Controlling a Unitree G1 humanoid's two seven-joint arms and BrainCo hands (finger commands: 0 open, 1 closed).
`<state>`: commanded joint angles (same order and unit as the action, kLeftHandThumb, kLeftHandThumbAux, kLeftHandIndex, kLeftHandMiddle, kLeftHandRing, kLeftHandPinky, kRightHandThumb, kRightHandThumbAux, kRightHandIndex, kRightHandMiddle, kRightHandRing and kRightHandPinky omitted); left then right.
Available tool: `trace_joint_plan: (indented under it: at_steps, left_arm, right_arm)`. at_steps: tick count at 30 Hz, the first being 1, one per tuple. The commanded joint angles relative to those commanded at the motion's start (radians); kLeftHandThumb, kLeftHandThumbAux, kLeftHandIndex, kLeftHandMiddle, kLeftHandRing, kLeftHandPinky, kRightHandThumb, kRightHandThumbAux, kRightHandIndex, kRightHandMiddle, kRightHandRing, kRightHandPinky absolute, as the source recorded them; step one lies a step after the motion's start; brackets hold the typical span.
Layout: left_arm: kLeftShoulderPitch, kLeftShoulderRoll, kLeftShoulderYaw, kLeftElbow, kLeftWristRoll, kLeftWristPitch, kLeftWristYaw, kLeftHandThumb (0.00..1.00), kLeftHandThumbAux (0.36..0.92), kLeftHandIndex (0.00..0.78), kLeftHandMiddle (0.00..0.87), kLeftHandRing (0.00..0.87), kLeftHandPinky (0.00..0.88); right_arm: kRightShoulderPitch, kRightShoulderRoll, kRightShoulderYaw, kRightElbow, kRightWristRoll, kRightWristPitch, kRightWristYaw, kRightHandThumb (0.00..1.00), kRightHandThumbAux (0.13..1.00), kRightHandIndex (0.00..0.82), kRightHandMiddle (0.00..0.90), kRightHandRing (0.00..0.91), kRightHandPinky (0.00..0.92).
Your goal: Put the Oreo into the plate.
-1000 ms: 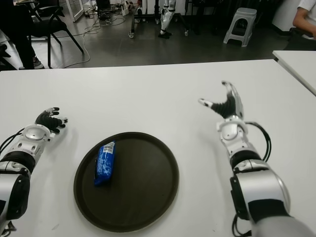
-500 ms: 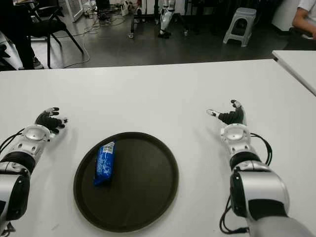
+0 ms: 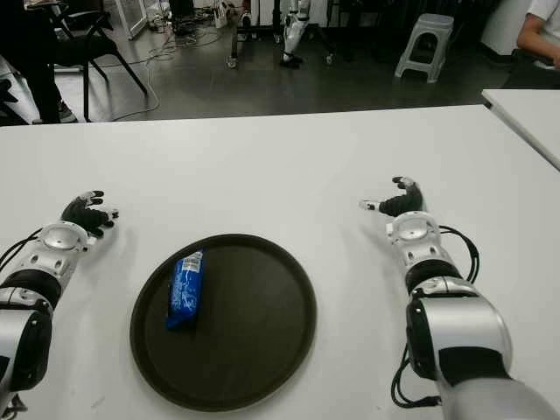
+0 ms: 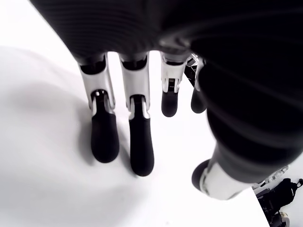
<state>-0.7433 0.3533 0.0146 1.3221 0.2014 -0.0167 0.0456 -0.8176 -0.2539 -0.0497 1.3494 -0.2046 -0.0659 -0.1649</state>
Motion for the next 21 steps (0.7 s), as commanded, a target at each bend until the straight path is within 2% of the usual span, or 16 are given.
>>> trace_joint_plan:
  at_steps: [2, 5, 11, 21]
  left_arm:
    - [0.000, 0.000, -0.002, 0.000, 0.003, 0.000, 0.002, 0.219, 0.774, 0.128, 0.118, 0.153, 0.170]
    - [-0.002, 0.000, -0.005, 0.001, 0.006, 0.002, 0.004, 0.204, 0.767, 0.130, 0.119, 0.156, 0.185]
    - [-0.004, -0.001, 0.007, -0.001, -0.008, 0.006, -0.005, 0.208, 0.772, 0.135, 0.122, 0.162, 0.201]
    - [-0.003, -0.001, 0.010, 0.002, -0.008, -0.002, -0.009, 0.241, 0.782, 0.145, 0.120, 0.165, 0.223]
  right_arm:
    - [0.000, 0.001, 0.000, 0.000, 0.000, -0.001, 0.000, 0.557, 0.775, 0.400, 0.681, 0.712, 0.702]
    - [0.000, 0.003, -0.004, -0.001, 0.005, -0.003, 0.001, 0.644, 0.748, 0.413, 0.724, 0.742, 0.715]
    - [0.003, 0.009, -0.023, -0.003, 0.023, -0.015, 0.000, 0.681, 0.737, 0.415, 0.757, 0.769, 0.723]
    - [0.000, 0.007, -0.019, -0.001, 0.020, -0.010, 0.003, 0.684, 0.735, 0.416, 0.768, 0.774, 0.721]
